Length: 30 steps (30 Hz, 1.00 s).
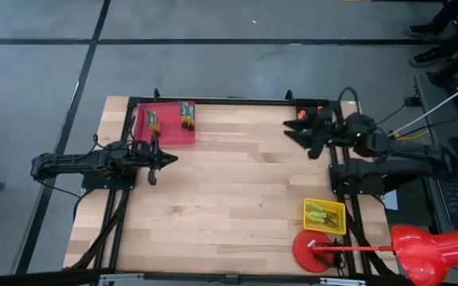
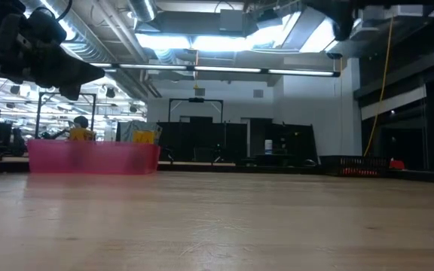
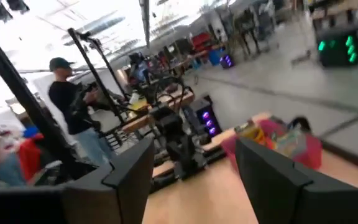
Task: Pick & Place School Supplies
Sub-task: Return to Home Position
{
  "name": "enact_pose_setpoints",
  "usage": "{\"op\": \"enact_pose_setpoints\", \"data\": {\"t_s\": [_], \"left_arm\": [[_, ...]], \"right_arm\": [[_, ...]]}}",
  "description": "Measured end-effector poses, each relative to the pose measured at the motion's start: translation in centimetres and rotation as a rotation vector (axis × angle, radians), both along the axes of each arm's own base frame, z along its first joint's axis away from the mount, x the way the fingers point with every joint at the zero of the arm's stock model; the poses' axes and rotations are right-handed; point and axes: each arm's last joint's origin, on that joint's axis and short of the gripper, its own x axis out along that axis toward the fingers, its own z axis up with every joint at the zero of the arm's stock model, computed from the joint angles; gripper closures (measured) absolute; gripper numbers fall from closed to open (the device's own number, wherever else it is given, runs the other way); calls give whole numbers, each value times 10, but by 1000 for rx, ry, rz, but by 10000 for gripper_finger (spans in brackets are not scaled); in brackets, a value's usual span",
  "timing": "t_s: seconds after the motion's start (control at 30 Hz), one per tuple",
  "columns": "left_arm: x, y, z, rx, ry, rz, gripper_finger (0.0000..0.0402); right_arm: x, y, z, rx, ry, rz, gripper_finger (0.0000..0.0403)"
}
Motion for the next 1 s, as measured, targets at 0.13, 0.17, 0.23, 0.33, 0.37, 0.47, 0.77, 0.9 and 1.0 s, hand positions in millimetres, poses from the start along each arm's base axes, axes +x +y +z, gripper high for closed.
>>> {"op": "enact_pose_setpoints", "data": {"t_s": [0.13,0.17,0.23,0.33,0.37,0.47,0.77,0.9,1.0], "left_arm": [[0,0,0,0,0,0,397],[0,0,0,0,0,0,397],[0,0,0,0,0,0,396],[0,0,0,0,0,0,394],[0,0,0,0,-1,0,394],[0,0,0,0,-1,0,396],[0,0,0,0,-1,0,394],[0,0,0,0,-1,0,395],[0,0,0,0,-1,0,397]], "right_arm": [[23,19,-8,-87,37,-32,176],[26,24,-10,-102,53,-38,176],[29,33,-13,-135,71,-32,176],[28,46,-14,-175,68,1,176],[26,48,-16,-187,58,3,176],[11,51,-38,-194,4,-22,176],[-22,46,-104,-132,-37,-14,176],[-34,43,-112,-229,-70,-64,176],[-41,42,-121,-315,-73,-80,176]]}}
